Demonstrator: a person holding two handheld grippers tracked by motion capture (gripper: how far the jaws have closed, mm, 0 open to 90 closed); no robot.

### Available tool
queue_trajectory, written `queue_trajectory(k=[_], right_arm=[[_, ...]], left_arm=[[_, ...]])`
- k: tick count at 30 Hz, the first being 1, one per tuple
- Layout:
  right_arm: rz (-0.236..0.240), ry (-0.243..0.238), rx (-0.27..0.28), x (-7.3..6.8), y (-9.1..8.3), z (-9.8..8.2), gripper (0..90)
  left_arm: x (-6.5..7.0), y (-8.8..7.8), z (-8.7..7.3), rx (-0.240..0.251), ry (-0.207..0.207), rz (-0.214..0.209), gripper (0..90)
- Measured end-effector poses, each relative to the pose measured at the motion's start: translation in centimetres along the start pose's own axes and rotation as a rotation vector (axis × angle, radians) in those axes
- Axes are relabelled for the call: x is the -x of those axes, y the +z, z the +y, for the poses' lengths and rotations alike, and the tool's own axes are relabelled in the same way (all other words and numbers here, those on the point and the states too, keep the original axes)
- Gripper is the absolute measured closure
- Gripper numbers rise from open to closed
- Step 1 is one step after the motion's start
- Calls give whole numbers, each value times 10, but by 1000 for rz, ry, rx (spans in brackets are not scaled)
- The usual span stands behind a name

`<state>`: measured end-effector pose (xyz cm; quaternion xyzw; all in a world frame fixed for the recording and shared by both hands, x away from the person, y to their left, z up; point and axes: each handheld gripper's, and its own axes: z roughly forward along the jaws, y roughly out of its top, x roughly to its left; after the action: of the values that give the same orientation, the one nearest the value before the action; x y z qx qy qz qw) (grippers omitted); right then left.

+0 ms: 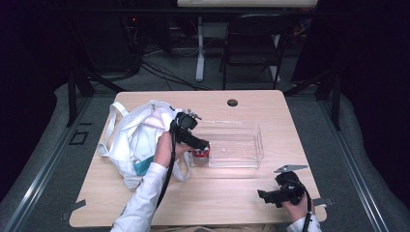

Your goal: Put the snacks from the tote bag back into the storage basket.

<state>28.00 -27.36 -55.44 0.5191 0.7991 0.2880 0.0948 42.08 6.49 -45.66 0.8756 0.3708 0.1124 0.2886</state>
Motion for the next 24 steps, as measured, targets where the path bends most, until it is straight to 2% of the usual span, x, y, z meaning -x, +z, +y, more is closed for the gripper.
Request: queue_trajectory(k=[4, 5, 14, 18, 22, 24], right_arm=[[0, 0, 1, 0, 0, 0, 47], [-1, 0, 1, 0, 0, 0, 47], [-3, 0, 0, 0, 0, 0, 47], [-3, 0, 0, 0, 0, 0, 46], [1, 2, -3, -1, 0, 0, 46], [0, 0, -5, -1, 0, 0, 46]], left_arm=[[-6, -16, -3, 12, -2, 28, 32], [-10, -23, -6, 14, -5, 46, 29], [-25, -50, -22, 20, -27, 100, 11], [-34, -63, -38, 26, -47, 134, 3], [-39, -69, -49, 29, -62, 154, 3], [-45, -74, -61, 26, -73, 168, 3]])
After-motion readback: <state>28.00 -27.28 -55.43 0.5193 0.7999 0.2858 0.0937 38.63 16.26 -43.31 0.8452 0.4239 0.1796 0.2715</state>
